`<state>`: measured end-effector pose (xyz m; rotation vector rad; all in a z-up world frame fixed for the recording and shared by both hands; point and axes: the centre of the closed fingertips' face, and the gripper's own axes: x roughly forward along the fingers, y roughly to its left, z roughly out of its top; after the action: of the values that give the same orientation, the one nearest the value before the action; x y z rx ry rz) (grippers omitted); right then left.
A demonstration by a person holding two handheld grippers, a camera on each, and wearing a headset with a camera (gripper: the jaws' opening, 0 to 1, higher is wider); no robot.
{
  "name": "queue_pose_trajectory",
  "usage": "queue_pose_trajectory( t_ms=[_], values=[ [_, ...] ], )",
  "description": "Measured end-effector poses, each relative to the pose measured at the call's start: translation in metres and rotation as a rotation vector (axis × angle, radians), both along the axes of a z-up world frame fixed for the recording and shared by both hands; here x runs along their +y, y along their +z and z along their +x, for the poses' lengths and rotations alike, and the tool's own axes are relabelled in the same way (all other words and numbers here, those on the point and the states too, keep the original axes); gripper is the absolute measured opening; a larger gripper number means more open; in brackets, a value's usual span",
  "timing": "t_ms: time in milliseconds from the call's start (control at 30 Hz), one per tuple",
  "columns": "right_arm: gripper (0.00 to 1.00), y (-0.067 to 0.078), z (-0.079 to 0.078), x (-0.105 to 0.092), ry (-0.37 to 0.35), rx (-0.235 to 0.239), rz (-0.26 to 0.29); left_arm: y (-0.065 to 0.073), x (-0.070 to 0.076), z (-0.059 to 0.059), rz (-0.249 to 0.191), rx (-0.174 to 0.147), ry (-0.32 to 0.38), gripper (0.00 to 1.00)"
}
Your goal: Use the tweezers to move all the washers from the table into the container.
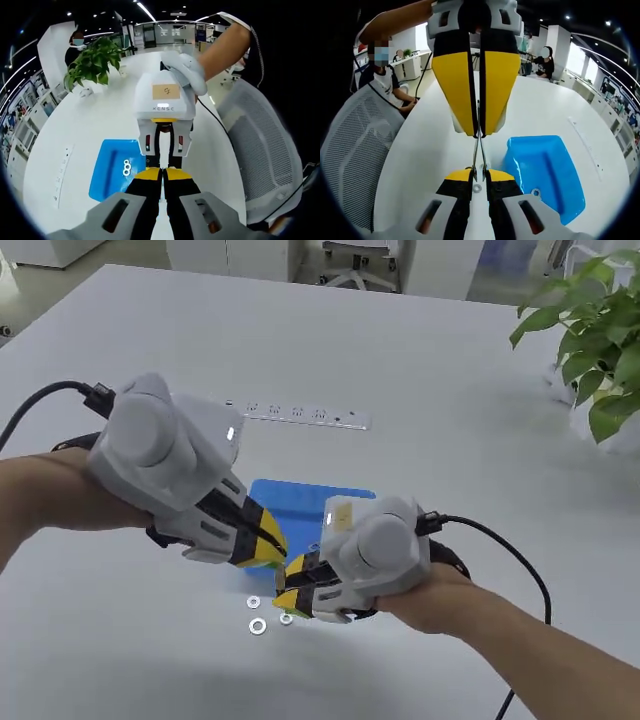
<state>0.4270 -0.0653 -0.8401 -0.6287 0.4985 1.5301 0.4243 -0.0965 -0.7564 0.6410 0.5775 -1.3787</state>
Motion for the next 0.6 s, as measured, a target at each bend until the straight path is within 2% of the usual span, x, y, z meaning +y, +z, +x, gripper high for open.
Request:
queue_pose_trajectory(
  t_ms=[200, 600],
  values=[
    [0.12, -0.008, -0.005, -0.002, 0.003, 0.000, -0.009, -0.009, -0.001, -0.005, 0.003, 0.022, -0.007, 0.05],
    [0.12, -0.021, -0.008, -0.004, 0.005, 0.011, -0.019, -0.022, -0.002, -0.009, 0.006, 0.045, -0.010, 0.05]
  ],
)
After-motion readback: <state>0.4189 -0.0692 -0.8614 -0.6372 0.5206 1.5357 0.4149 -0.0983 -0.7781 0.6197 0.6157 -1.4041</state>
